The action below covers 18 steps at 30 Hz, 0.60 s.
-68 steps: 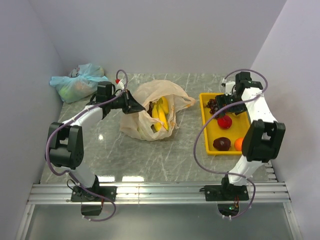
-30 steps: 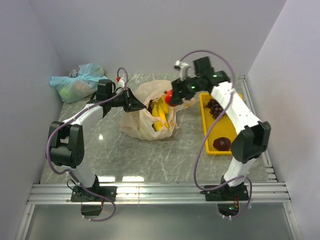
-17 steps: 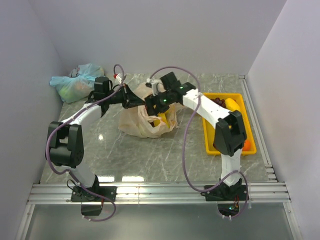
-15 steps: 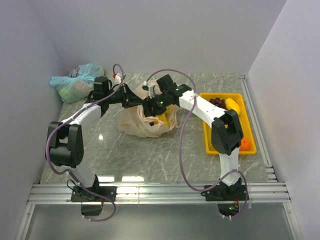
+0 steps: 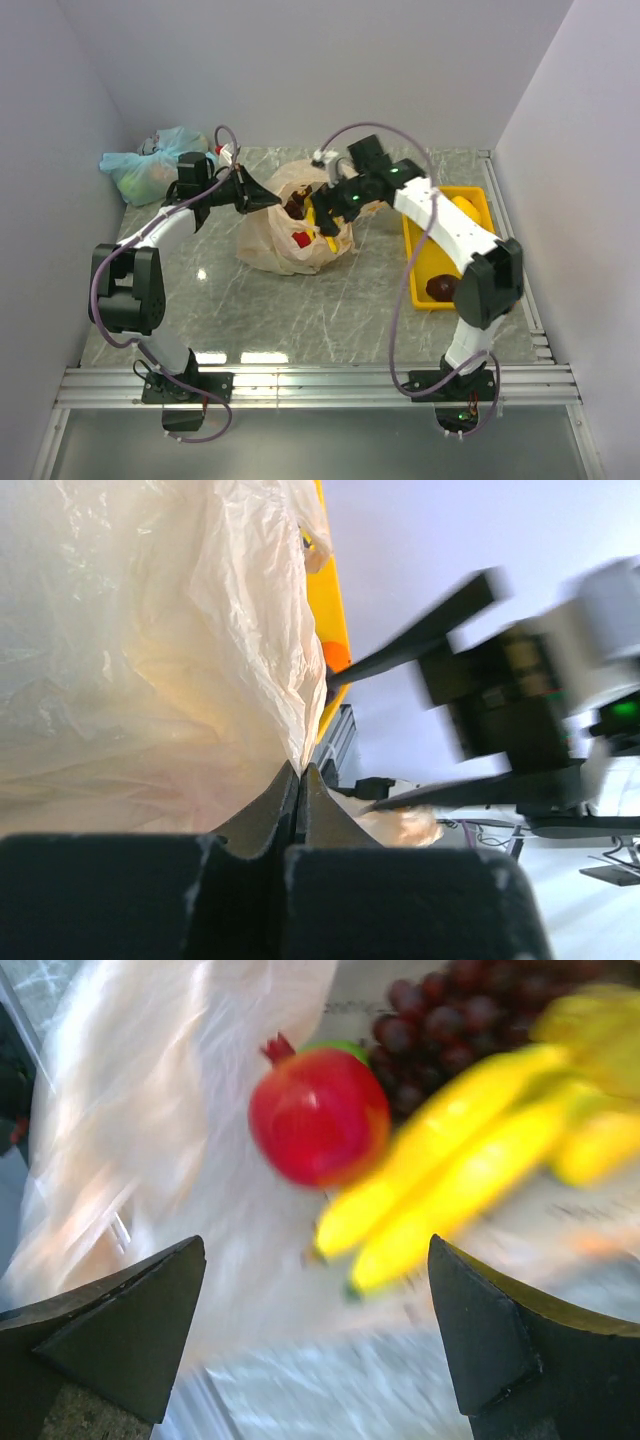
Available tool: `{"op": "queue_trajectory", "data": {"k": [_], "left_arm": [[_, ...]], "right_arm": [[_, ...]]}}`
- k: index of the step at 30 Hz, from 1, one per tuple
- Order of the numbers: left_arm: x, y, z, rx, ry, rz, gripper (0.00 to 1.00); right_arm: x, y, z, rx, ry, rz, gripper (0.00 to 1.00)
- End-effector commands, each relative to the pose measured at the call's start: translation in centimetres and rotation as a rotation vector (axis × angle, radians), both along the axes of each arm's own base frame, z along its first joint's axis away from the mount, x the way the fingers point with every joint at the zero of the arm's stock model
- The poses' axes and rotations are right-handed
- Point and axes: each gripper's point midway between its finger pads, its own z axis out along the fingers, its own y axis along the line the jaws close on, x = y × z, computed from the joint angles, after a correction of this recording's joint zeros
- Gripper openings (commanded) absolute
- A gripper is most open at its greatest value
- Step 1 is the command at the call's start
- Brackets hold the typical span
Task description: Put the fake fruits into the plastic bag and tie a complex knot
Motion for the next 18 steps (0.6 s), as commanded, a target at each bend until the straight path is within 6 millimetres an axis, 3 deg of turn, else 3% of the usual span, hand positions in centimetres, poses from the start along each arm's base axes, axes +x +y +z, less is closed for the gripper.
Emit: {"op": "queue_trajectory", "data": {"k": [1, 3, 6, 9, 11, 14, 18], "left_arm": [[0.0, 0.1, 0.2, 0.019, -0.063, -0.031, 0.00], [0.1, 0.1, 0.1, 0.023, -0.059, -0.033, 0.00], [0.4, 0.2, 0.0, 0.025, -0.054, -0.032, 0.01], [0.4, 0.3, -0.3, 0.035, -0.049, -0.037, 0.00], [0.2, 0.2, -0.5, 0.037, -0.046, -0.048, 0.00], [0.0, 0.3, -0.9, 0.044, -0.039, -0.051, 0.01], [0.2, 0.3, -1.8, 0.046, -0.019, -0.050, 0.00]], "right_arm": [[-0.1, -4.5, 4.9, -0.002, -0.160, 0.015, 0.98], [-0.5, -6.2, 6.1, 0.014, -0.173, 0.003, 0.97], [1.3, -10.5, 6.6, -0.001, -0.217, -0.132, 0.94], [3.3, -14.9, 5.4, -0.057, -0.277, -0.261, 0.93], [4.4, -17.3, 3.3, -0.144, -0.289, -0.309, 0.92], [5.7, -18.1, 0.7, -0.181, -0.281, -0.318, 0.92], [9.0, -17.0, -1.6, -0.153, -0.270, -0.325, 0.89]]}}
